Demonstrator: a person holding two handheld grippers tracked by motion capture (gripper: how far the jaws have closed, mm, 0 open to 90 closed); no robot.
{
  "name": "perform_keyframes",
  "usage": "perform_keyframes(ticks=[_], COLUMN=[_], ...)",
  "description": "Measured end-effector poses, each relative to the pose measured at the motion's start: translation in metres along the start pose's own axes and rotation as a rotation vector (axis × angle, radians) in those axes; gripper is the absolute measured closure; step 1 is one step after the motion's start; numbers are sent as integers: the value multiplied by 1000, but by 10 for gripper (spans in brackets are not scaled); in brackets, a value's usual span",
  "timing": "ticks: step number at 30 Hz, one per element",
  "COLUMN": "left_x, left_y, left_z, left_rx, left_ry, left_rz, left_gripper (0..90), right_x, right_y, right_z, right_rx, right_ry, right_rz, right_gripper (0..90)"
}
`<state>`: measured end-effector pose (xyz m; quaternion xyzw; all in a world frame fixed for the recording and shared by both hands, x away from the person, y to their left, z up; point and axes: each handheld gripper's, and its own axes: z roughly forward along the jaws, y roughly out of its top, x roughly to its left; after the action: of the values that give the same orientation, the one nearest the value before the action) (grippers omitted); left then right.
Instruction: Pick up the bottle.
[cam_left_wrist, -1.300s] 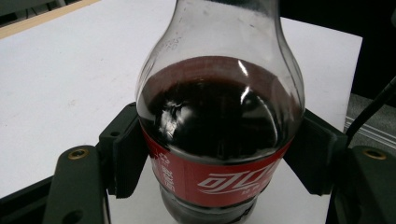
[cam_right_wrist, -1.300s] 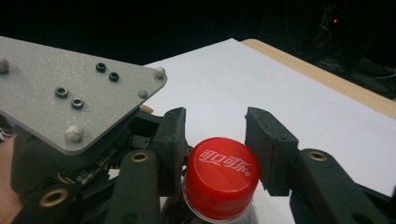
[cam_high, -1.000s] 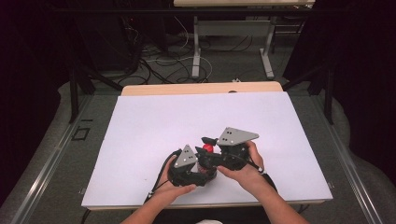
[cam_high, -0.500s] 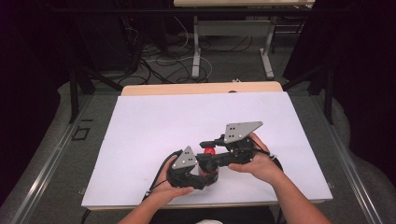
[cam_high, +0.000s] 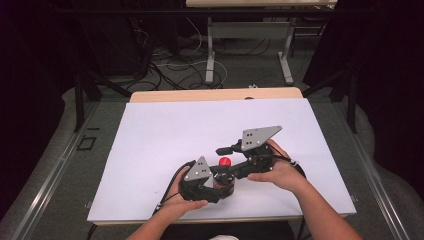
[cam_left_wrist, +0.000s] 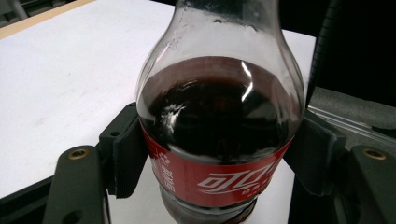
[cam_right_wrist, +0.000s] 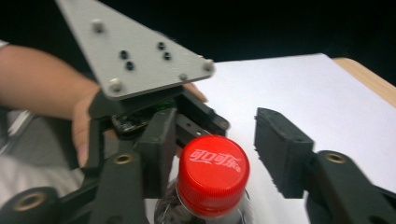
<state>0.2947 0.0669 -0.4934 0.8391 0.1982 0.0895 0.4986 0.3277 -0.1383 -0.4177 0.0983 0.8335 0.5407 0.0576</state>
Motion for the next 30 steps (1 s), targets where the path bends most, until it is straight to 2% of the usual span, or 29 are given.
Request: perform_keyframes(ticks=[5,7,9,11,15,17,20,22,24,28,30], left_x=[3,3,4,4,3,2,2,3,2,0,-1], left_y=[-1,-1,-1,-1,-1,-2,-2,-2,-2,-1,-1], left_z=[-1,-1,-1,0,0,0,-2,-2,-3,-1,0], left_rx=[3,4,6,8,9,6,8,8,6,1,3], left_ry=[37,49,57,62,70,69,65,55,39,24,22], left_rz=[-21,-34,-35,-38,-36,-52,-40,-28,-26,-13,-7], left_gripper=[305,305,305,305,305,305,305,305,305,305,306], right_x=[12,19,25,31,38,40,37,32,25,6,0], right_y=[3,4,5,6,10,11,11,11,12,12,12], right_z=[2,3,5,6,9,11,9,7,4,-3,-5], right_rx=[40,51,39,50,44,60,72,71,82,94,105], right_ry=[-150,-206,-253,-284,-360,-394,-357,-308,-231,-33,17], right_rz=[30,61,101,125,147,125,95,84,57,-14,-55], right_gripper=[439,439,438,445,542,606,612,613,614,613,610])
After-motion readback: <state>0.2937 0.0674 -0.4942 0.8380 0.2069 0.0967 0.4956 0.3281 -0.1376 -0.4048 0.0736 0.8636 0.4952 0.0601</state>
